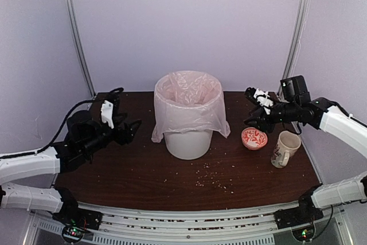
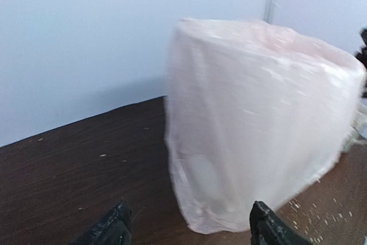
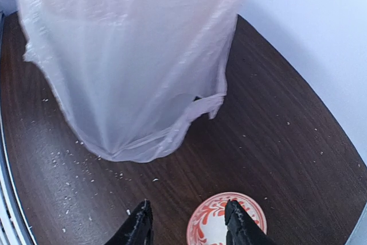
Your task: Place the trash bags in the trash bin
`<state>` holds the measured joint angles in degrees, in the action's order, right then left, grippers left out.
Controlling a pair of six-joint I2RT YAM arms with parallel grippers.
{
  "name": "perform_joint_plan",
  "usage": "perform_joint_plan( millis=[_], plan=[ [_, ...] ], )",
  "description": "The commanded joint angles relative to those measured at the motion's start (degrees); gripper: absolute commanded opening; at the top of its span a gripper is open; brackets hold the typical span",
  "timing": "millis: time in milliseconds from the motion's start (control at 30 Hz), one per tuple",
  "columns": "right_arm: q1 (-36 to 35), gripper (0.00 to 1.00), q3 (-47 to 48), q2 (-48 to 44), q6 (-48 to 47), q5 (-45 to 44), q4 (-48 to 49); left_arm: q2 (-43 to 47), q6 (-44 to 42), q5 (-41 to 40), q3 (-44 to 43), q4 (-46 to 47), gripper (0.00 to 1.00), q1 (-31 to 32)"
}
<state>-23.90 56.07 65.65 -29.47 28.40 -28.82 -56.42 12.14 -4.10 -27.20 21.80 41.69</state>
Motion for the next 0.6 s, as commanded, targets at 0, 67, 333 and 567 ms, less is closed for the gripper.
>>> perform_joint_plan(
  millis=[0, 67, 333, 567],
  plan=[
    [4.4, 0.44, 4.4, 4.5, 12.0, 1.2, 6.5, -3.1, 13.8, -0.3, -3.1, 4.9, 0.73, -11.9],
    [4.7, 0.46, 6.7, 6.8, 13.7, -0.8, 8.9, -9.3, 16.5, 1.3, -5.7, 6.2, 0.72, -15.6],
    [3.7, 0.47, 18.3, 20.9, 19.2, -2.0, 12.6, -33.1, 21.6, 9.6, -23.1, 9.6, 0.65, -18.8],
    [-0.5, 0.47, 25.2, 30.8, 21.2, -3.8, 11.1, -49.2, 15.8, 20.6, -37.6, 9.1, 0.62, -18.7]
  ],
)
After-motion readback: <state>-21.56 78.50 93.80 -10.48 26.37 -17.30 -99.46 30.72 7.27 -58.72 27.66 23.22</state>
